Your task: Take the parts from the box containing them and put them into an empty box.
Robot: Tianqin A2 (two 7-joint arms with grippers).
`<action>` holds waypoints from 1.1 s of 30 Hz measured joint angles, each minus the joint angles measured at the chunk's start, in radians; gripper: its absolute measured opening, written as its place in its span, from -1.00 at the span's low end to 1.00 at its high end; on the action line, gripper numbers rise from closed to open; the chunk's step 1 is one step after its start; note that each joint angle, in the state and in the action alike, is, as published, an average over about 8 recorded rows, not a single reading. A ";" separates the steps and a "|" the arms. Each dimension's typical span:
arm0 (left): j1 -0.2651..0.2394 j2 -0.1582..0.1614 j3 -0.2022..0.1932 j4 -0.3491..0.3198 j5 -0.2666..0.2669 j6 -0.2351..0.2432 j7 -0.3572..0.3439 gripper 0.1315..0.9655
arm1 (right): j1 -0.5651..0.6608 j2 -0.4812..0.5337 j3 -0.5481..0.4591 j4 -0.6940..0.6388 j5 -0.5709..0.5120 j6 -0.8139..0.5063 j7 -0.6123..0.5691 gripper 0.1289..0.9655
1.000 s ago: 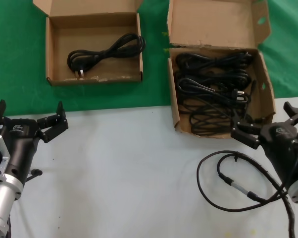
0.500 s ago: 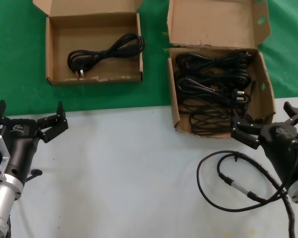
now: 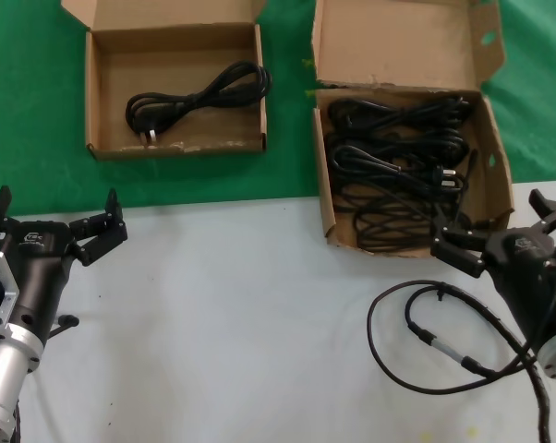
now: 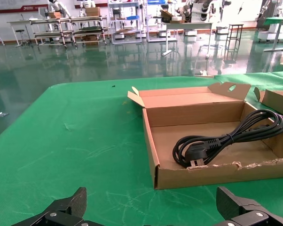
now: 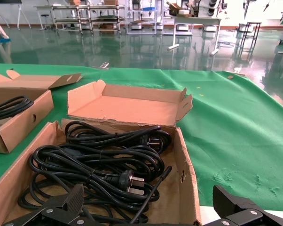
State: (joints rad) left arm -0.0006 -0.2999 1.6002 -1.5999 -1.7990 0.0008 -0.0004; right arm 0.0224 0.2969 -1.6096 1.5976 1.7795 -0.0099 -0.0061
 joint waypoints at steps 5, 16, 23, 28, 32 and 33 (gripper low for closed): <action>0.000 0.000 0.000 0.000 0.000 0.000 0.000 1.00 | 0.000 0.000 0.000 0.000 0.000 0.000 0.000 1.00; 0.000 0.000 0.000 0.000 0.000 0.000 0.000 1.00 | 0.000 0.000 0.000 0.000 0.000 0.000 0.000 1.00; 0.000 0.000 0.000 0.000 0.000 0.000 0.000 1.00 | 0.000 0.000 0.000 0.000 0.000 0.000 0.000 1.00; 0.000 0.000 0.000 0.000 0.000 0.000 0.000 1.00 | 0.000 0.000 0.000 0.000 0.000 0.000 0.000 1.00; 0.000 0.000 0.000 0.000 0.000 0.000 0.000 1.00 | 0.000 0.000 0.000 0.000 0.000 0.000 0.000 1.00; 0.000 0.000 0.000 0.000 0.000 0.000 0.000 1.00 | 0.000 0.000 0.000 0.000 0.000 0.000 0.000 1.00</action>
State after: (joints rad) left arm -0.0006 -0.2999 1.6002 -1.5999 -1.7990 0.0008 -0.0005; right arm 0.0224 0.2969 -1.6096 1.5976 1.7795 -0.0099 -0.0061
